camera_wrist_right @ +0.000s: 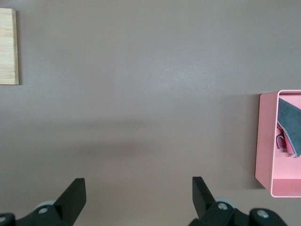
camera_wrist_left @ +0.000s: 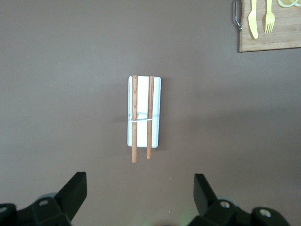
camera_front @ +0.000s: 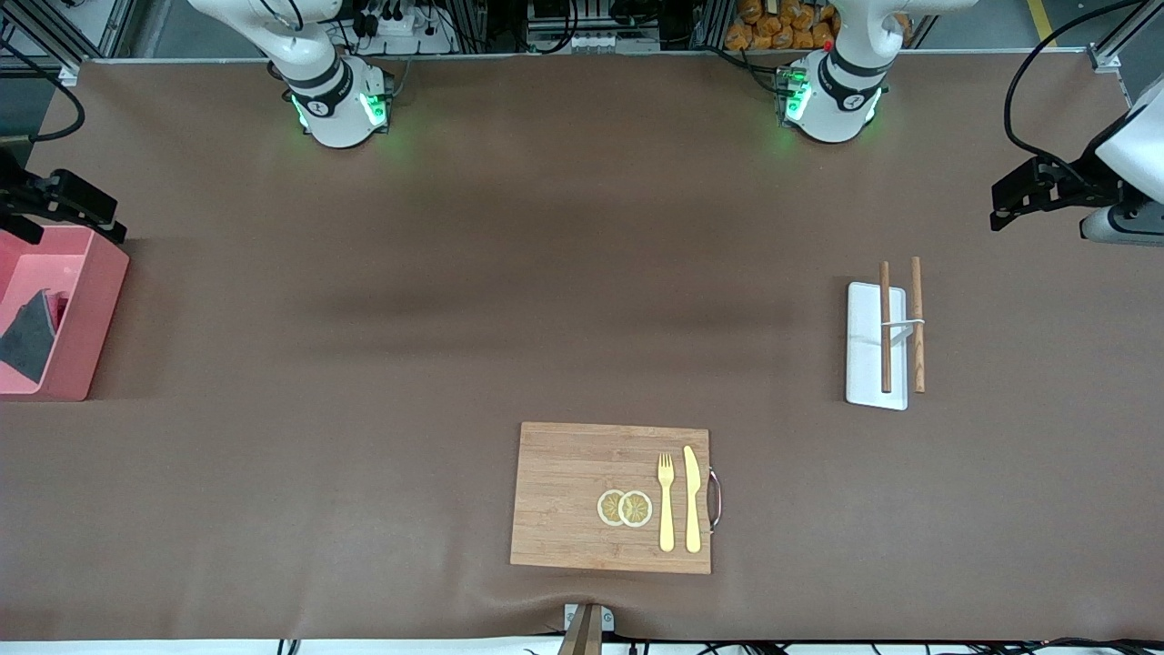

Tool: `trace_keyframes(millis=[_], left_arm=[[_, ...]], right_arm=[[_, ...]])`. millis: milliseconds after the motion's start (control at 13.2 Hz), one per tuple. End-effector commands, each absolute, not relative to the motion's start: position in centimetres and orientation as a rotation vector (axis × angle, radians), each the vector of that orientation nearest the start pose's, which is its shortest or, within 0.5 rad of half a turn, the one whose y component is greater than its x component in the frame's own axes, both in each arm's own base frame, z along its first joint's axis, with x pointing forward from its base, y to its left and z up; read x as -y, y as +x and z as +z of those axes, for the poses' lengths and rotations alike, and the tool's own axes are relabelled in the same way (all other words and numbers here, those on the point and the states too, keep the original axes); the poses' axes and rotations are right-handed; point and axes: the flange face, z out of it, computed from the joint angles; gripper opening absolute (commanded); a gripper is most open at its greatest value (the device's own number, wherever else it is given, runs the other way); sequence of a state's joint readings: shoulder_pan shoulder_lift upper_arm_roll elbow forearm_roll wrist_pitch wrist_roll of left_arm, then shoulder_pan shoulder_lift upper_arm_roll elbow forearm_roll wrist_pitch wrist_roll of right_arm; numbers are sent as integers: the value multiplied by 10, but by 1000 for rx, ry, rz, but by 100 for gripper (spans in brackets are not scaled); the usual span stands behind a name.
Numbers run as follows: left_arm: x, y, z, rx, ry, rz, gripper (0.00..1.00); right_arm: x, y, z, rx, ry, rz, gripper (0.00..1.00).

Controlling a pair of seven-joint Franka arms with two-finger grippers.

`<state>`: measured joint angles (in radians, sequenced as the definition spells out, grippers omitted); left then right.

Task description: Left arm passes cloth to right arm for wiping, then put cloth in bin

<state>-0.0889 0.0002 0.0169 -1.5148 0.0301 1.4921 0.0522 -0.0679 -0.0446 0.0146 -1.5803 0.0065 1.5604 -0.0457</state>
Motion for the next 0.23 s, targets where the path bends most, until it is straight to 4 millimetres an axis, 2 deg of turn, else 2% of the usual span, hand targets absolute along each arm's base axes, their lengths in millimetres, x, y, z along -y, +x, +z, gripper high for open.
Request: trace_keyframes(millis=[0,151], left_arm=[[34,544,652,-209,-3082,14,100],[33,545,653,-205,-3083,2,100]], right_arm=[[33,543,645,-27,-3146,-38,100],[34,542,646,-27,-3148,-33,100]])
